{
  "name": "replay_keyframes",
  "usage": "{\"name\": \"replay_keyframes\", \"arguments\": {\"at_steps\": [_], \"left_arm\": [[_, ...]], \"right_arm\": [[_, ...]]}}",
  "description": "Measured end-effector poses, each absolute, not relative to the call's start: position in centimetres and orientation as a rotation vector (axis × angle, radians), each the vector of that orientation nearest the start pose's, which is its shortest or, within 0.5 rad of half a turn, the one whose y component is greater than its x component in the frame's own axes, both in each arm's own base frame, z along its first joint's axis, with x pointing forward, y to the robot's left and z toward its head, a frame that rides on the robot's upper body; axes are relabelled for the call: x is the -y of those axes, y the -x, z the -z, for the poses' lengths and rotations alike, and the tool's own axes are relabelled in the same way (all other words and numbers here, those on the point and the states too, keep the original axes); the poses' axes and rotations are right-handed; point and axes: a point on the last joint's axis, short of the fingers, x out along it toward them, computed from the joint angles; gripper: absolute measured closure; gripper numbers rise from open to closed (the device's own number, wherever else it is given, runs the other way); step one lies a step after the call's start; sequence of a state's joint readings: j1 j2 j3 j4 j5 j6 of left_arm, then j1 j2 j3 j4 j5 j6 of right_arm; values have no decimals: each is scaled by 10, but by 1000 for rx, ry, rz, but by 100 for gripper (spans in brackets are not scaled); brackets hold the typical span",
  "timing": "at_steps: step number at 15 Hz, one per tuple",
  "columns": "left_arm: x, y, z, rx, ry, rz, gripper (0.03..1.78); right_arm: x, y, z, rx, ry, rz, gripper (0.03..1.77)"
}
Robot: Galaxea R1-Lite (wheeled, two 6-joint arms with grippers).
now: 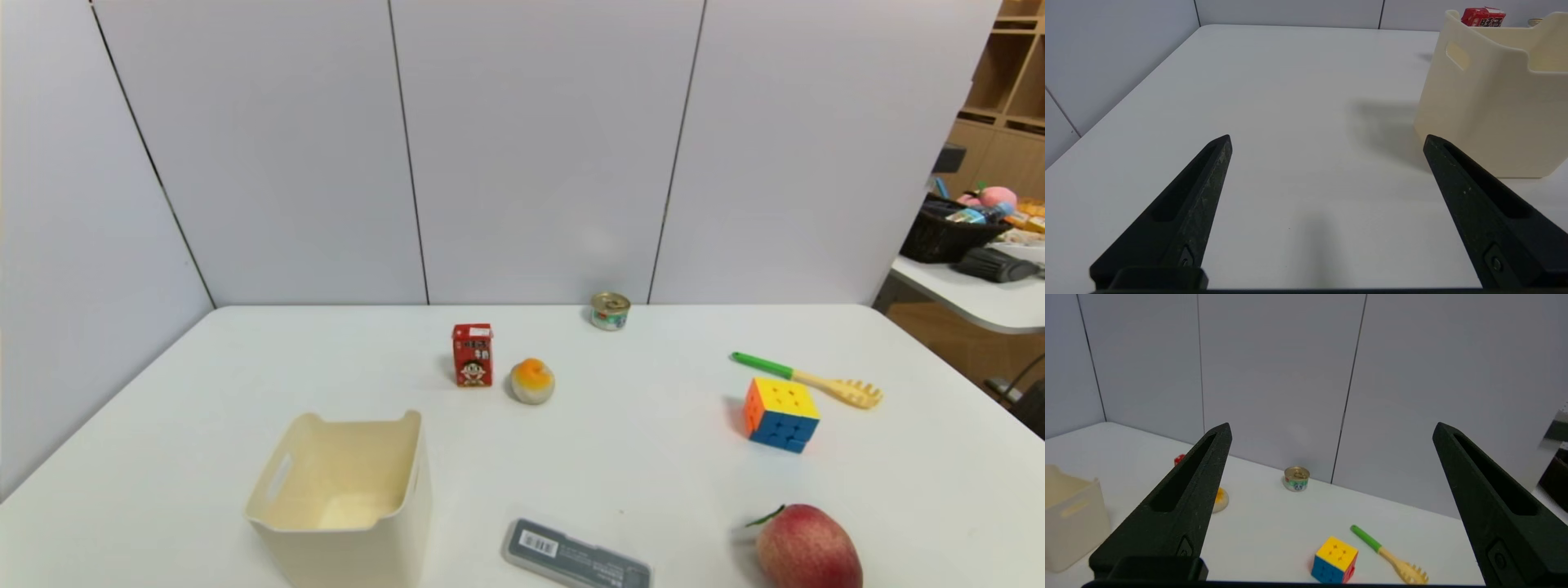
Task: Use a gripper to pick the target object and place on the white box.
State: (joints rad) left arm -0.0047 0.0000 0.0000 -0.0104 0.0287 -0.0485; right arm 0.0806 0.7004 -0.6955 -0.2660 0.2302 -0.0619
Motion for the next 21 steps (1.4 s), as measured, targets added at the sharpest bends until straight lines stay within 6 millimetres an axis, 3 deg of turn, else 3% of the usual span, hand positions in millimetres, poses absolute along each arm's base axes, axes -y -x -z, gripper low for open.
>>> {"name": "replay_keyframes", "arguments": {"at_steps": [3, 5, 7, 9, 11, 15, 18, 21], "left_arm": [[-1, 23, -77, 11, 48, -23, 12], [-1, 23, -77, 11, 48, -24, 12], [-1, 23, -77, 11, 48, -23, 12], [-1, 23, -77, 11, 48, -23, 12], [-1, 23, -77, 11, 49, -23, 12], [-1, 23, -77, 11, 49, -24, 12], [-1, 23, -77, 11, 49, -23, 12], [-1, 23, -77, 11, 48, -24, 12]], "right_arm": [[-14, -94, -356, 347, 83, -314, 10], [-18, -136, -384, 362, 73, -322, 10], [-24, -180, -392, 334, 58, -351, 10], [-34, -226, -389, 284, 45, -384, 10], [-46, -271, -373, 212, 37, -411, 10], [-79, -349, -297, -61, 16, -472, 10], [-104, -385, -235, -246, 10, -509, 10], [-129, -406, -180, -389, 11, -520, 10]]}}
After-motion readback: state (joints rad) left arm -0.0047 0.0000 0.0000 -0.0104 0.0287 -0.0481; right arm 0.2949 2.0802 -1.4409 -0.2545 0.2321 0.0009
